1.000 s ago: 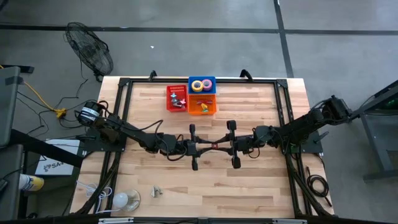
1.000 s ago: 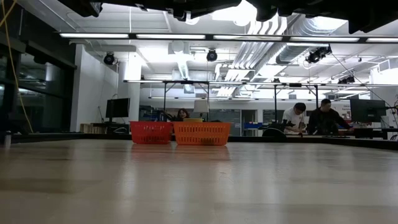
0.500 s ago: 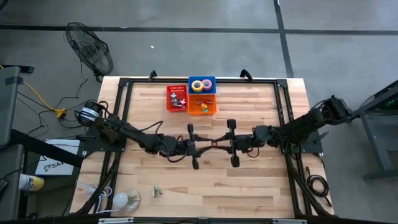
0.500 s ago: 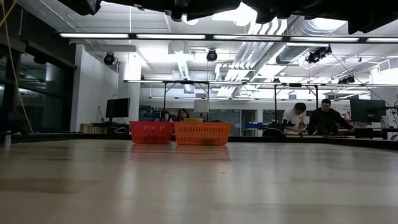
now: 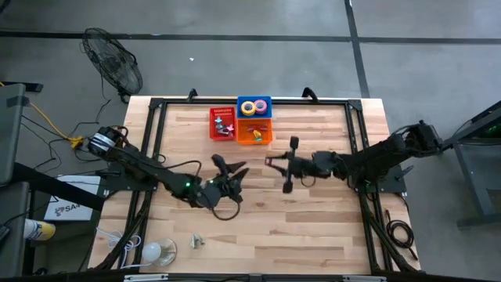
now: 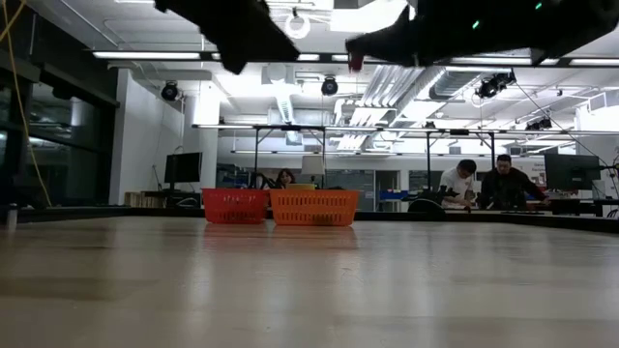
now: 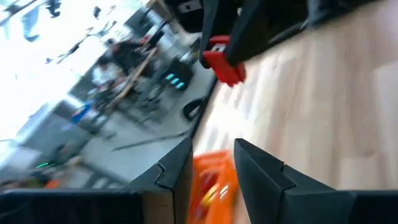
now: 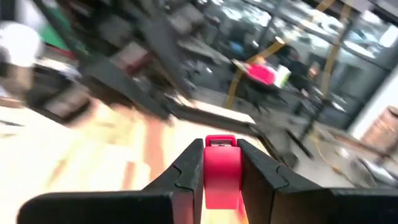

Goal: Pick and place Stapler, Stapler remover, tape
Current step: Put the red stapler into the orange bin, then put the white staple remover into the red bin

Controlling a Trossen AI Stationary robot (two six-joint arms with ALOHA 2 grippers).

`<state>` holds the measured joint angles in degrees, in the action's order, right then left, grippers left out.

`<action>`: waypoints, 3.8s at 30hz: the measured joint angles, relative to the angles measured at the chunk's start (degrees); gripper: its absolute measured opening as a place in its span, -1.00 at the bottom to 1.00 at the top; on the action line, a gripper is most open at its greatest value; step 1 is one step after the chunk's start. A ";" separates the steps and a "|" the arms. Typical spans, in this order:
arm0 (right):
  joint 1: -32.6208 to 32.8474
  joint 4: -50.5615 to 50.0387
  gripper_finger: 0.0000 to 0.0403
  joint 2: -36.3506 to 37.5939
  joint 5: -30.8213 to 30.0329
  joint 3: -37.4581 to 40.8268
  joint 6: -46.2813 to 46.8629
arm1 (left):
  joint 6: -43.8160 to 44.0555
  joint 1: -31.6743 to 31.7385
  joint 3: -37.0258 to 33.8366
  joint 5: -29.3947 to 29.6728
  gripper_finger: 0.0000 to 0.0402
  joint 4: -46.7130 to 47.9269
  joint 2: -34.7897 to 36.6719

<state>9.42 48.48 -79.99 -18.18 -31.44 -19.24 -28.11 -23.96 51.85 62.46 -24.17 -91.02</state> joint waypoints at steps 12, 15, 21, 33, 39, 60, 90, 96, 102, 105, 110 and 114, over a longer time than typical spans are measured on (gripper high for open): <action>-21.01 -6.11 -0.67 0.00 13.62 0.00 9.23 | 16.60 -5.50 -0.02 6.64 -0.43 21.72 5.43; -25.02 -4.10 -0.67 -1.28 16.84 0.00 11.73 | 23.35 -5.67 -0.02 5.03 -0.43 28.15 6.71; -29.25 3.06 -0.67 -9.54 19.58 -0.04 14.54 | 33.76 -5.71 -0.04 3.82 -0.43 37.46 7.41; -32.69 -5.57 -0.67 -25.08 21.49 -13.84 22.57 | 47.99 -6.50 -0.06 1.65 -0.43 50.25 7.41; -32.56 -19.24 -0.67 -26.58 18.40 -20.91 24.58 | 58.82 -8.01 -0.06 0.89 -0.43 58.85 7.76; -32.67 -34.41 -0.41 -26.62 17.46 -24.00 23.73 | 72.04 -12.21 -0.06 -8.24 -0.43 66.04 9.27; -26.81 -50.72 0.10 -13.18 20.16 -23.98 2.46 | 51.79 -12.42 5.56 -57.48 0.06 71.94 9.07; -21.67 -60.10 0.16 -7.82 20.14 -23.98 2.47 | 47.52 -15.64 5.54 -60.25 0.35 71.98 7.31; -15.96 -65.49 0.17 -6.67 16.57 -23.98 4.03 | 46.35 -19.92 5.51 -60.11 0.37 72.34 3.32; -13.53 -66.71 0.17 -6.67 14.67 -23.98 5.55 | 45.21 -21.63 5.51 -60.02 0.37 71.86 0.96; -10.05 -67.16 0.17 -6.67 13.61 -23.98 7.88 | 40.75 -23.10 5.49 -59.96 0.37 70.52 -3.12; -7.95 -67.14 0.17 -6.67 12.69 -23.98 9.51 | 36.42 -22.94 5.49 -59.58 0.33 67.71 -5.12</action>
<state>1.47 -18.65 -86.65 -5.50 -55.42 -9.73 8.31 -46.90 57.34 2.88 43.54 -96.14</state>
